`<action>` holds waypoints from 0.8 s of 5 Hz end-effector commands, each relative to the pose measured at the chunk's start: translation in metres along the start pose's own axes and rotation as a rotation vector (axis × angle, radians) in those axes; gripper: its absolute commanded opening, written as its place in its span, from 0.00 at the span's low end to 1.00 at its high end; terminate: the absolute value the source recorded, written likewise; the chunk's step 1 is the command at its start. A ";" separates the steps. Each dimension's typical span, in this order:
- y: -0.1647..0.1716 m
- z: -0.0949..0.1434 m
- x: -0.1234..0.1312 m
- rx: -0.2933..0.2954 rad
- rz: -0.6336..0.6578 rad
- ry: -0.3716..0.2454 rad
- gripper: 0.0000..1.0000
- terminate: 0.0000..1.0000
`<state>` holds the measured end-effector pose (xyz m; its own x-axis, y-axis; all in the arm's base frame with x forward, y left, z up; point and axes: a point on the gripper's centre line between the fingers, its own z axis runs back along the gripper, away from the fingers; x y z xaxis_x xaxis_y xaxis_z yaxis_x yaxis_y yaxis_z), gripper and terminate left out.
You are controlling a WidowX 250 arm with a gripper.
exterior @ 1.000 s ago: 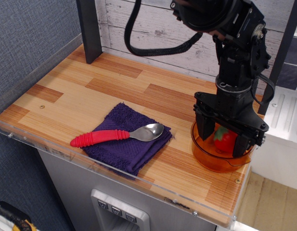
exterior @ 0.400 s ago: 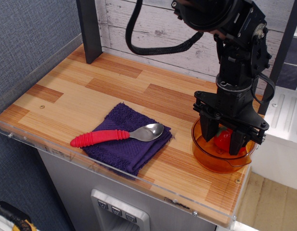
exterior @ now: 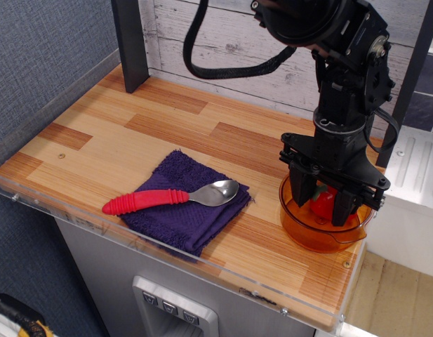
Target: Put the strawberry into the empty corner of the table.
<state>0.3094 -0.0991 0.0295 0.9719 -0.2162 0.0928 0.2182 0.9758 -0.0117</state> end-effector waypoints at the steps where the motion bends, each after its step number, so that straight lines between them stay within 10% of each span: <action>1: 0.003 0.046 -0.003 -0.027 0.024 -0.105 0.00 0.00; 4: 0.050 0.064 -0.026 -0.060 0.148 -0.137 0.00 0.00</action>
<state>0.2878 -0.0386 0.0758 0.9846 -0.0453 0.1688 0.0633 0.9927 -0.1026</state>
